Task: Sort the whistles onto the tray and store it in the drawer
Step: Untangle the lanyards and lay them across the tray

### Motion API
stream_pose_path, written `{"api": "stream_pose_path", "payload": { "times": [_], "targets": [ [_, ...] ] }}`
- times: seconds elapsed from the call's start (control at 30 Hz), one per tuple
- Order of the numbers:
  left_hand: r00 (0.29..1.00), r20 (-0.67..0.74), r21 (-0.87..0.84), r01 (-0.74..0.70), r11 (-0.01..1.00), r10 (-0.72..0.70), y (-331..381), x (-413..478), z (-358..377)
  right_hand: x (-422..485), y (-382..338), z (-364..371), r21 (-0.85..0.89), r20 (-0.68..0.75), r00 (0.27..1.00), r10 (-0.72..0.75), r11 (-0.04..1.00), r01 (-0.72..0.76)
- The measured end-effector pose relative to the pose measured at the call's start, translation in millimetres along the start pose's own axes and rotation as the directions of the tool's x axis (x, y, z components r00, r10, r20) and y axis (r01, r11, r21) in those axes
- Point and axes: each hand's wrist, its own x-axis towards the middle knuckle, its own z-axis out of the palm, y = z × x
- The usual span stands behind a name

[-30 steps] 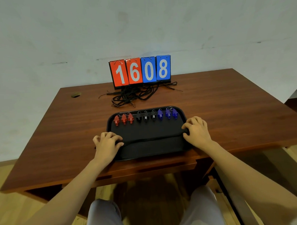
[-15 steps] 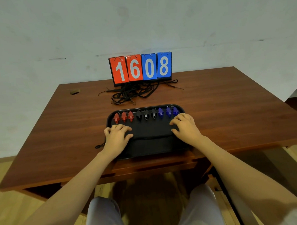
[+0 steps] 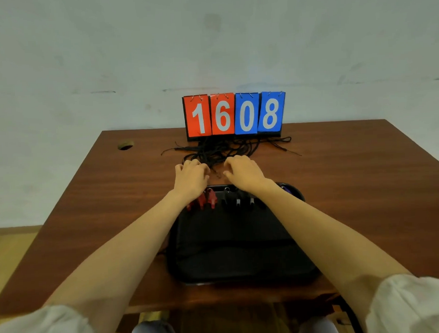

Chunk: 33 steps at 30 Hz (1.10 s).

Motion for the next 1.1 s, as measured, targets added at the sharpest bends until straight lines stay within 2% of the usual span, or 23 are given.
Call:
{"api": "stream_pose_path", "payload": {
  "times": [0.13, 0.23, 0.3, 0.43, 0.53, 0.63, 0.7, 0.77, 0.87, 1.0, 1.07, 1.1],
  "targets": [
    [0.996, 0.082, -0.013, 0.04, 0.999, -0.039, -21, 33, 15, 50, -5, 21, -0.008, 0.106, 0.988, 0.108, 0.994, -0.108],
    [0.992, 0.125, -0.037, 0.003, 0.999, 0.001, -32, 50, 30, 75, -2, 43, -0.018, 0.177, 0.973, 0.149, 0.989, -0.148],
    [0.988, 0.149, -0.06, -0.021, 0.998, 0.03, -37, 58, 40, 84, 1, 57, 0.011, 0.176, 0.971, 0.159, 0.986, -0.164],
    [0.985, 0.17, -0.129, 0.001, 0.992, 0.021, -46, 68, 55, 90, 7, 76, 0.015, 0.071, 0.99, 0.121, 0.992, -0.123],
    [0.992, 0.118, -0.132, 0.053, 0.99, -0.038, -51, 73, 56, 93, 15, 76, 0.04, 0.074, 0.993, 0.093, 0.995, -0.096],
    [0.992, 0.088, -0.133, 0.102, 0.986, -0.091, -52, 75, 52, 92, 24, 57, 0.226, 0.058, 0.989, 0.139, 0.963, -0.148],
    [0.989, 0.094, -0.134, 0.129, 0.983, -0.117, -50, 76, 48, 91, 29, 31, 0.405, 0.006, 0.979, 0.206, 0.894, -0.191],
    [0.986, 0.119, -0.111, 0.13, 0.985, -0.117, -46, 77, 45, 91, 32, 0, 0.518, -0.069, 0.971, 0.228, 0.84, -0.161],
    [0.976, 0.201, -0.008, 0.085, 0.996, -0.082, -36, 79, 36, 93, 32, -44, 0.549, -0.24, 0.951, 0.192, 0.835, -0.03],
    [0.931, 0.347, 0.107, 0.08, 0.991, -0.113, -16, 84, 15, 94, 29, -85, 0.57, -0.326, 0.933, 0.153, 0.819, 0.065],
    [0.954, 0.28, 0.02, 0.102, 0.995, -0.103, 0, 91, -2, 93, 26, -98, 0.562, -0.323, 0.939, 0.121, 0.823, 0.088],
    [0.977, 0.194, -0.095, 0.108, 0.99, -0.088, 9, 94, -12, 92, 25, -103, 0.547, -0.317, 0.943, 0.102, 0.832, 0.094]
  ]
}}
